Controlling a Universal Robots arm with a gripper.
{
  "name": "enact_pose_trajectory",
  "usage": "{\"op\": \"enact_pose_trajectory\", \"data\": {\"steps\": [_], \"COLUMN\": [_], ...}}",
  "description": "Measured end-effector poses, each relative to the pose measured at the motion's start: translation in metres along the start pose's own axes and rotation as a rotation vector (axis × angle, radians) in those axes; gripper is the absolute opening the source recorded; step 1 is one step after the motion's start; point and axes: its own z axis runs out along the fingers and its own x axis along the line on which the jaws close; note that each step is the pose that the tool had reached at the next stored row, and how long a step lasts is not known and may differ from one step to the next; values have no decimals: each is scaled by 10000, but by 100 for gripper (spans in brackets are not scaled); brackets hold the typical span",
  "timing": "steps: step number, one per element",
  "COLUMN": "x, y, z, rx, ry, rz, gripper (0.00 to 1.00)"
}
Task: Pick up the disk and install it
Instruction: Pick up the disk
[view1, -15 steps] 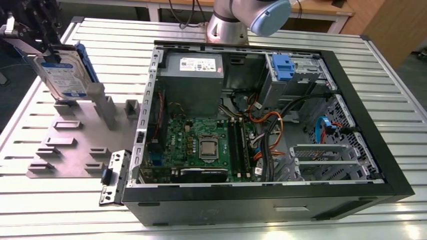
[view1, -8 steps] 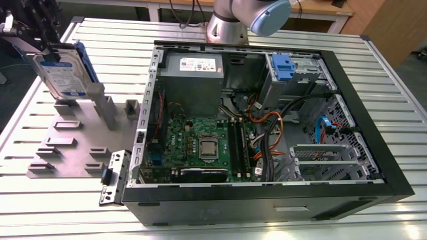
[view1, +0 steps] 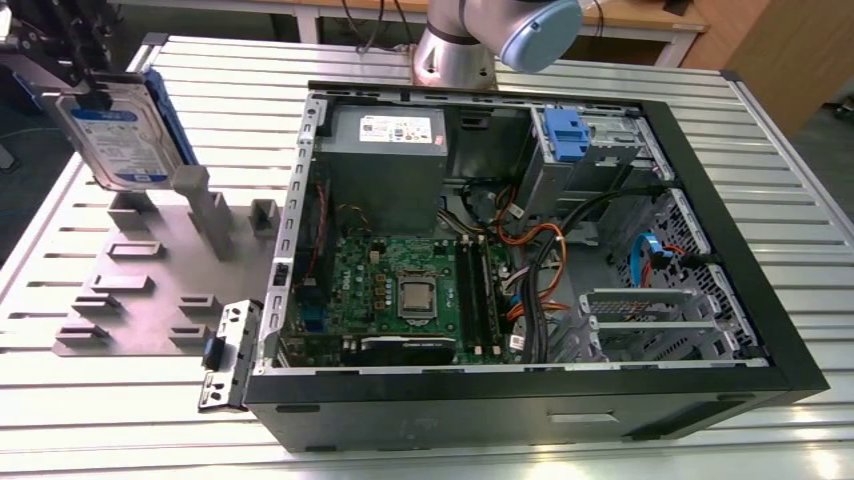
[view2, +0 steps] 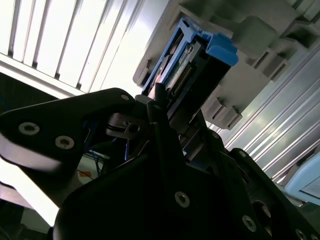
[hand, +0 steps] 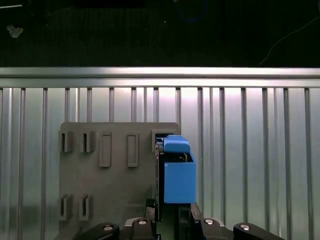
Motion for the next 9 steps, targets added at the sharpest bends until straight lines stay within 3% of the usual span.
{"op": "enact_pose_trajectory", "data": {"steps": [4, 9], "x": [-3, -3], "y": [3, 3], "z": [-106, -117], "rx": [-1, 2], "ry": [1, -1], "rz": [0, 0], "gripper": [35, 35]}}
